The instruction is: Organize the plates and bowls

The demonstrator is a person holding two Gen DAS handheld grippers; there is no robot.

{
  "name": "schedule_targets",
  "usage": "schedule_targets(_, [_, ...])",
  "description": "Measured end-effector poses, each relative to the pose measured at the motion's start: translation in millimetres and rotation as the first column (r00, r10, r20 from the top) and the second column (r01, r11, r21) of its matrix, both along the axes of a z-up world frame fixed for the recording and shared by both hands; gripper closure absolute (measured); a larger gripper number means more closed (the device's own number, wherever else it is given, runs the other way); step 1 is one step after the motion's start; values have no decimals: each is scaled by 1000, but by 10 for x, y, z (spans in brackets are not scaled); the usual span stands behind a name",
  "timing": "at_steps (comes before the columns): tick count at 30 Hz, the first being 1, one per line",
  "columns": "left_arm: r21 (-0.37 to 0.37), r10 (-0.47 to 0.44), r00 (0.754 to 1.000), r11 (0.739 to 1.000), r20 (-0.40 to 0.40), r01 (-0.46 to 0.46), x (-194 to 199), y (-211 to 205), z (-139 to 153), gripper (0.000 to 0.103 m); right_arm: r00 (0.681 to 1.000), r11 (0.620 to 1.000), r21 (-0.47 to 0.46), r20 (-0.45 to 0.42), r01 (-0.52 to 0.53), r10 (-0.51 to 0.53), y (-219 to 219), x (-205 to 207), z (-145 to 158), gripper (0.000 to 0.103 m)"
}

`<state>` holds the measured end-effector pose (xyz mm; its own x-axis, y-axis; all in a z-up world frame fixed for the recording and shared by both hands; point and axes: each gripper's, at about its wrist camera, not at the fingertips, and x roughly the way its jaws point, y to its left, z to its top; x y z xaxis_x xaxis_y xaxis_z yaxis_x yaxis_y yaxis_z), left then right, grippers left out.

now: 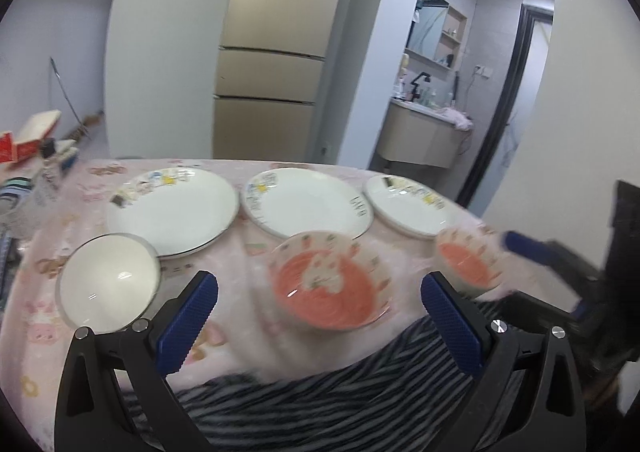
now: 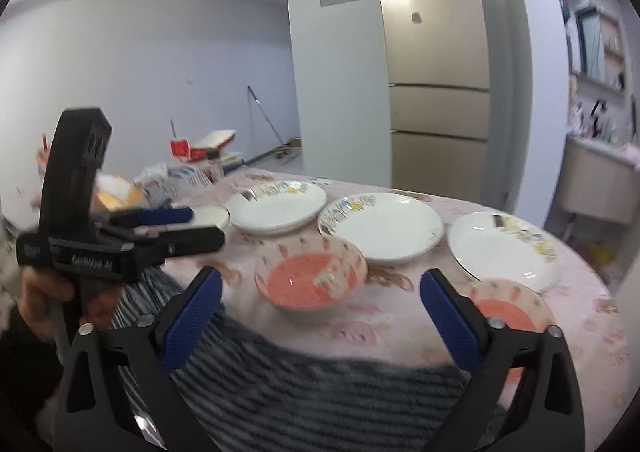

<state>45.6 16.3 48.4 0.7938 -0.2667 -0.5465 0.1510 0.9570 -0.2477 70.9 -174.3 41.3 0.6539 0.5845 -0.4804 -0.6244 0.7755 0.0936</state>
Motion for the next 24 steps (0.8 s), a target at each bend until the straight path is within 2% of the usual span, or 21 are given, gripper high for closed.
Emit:
schedule_targets(1, [-25, -15, 1000, 1000, -19, 14, 96, -16, 48, 0, 1000, 999, 33, -16, 7, -6, 15, 136, 48, 19])
schedule_targets(3, [-50, -20, 998, 999, -57, 17, 313, -46, 106, 2, 998, 997, 72, -60, 20, -16, 65, 389, 93, 28])
schedule_targets(4, [-56, -9, 997, 998, -75, 5, 428, -57, 122, 13, 994, 995, 96, -102, 34, -25, 96, 570, 98, 31])
schedule_targets(6, [-83, -13, 992, 997, -127, 2, 589, -52, 107, 26, 981, 989, 133, -187, 70, -44, 117, 848, 35, 32])
schedule_targets(7, [-109, -23, 987, 994, -158, 6, 660, -51, 75, 30, 971, 985, 146, -233, 91, -55, 118, 984, -34, 36])
schedule_targets(8, [-134, -29, 983, 991, -181, 4, 711, -48, 33, 31, 961, 983, 143, -267, 113, -71, 124, 1087, -119, 40])
schedule_targets(9, [-142, -22, 981, 990, -192, -6, 748, -31, 6, 34, 956, 983, 128, -280, 130, -90, 135, 1136, -192, 50])
schedule_targets(10, [-134, 0, 981, 991, -193, -26, 766, -30, -31, 40, 950, 983, 104, -290, 150, -114, 156, 1181, -288, 56])
schedule_targets(12, [-99, 40, 980, 993, -195, -61, 808, -32, -120, 49, 938, 983, 93, -326, 156, -118, 167, 1247, -447, 62])
schedule_targets(17, [-127, 47, 967, 989, -251, -81, 923, 28, -419, 53, 918, 990, 63, -386, 124, -90, 252, 1304, -732, 63])
schedule_targets(20, [-125, 69, 969, 987, -236, -100, 910, 74, -522, 63, 903, 989, 80, -424, 123, -78, 205, 1345, -836, 65])
schedule_targets(24, [-137, 58, 970, 986, -236, -92, 904, 111, -599, 63, 893, 987, 101, -445, 127, -69, 179, 1377, -889, 70])
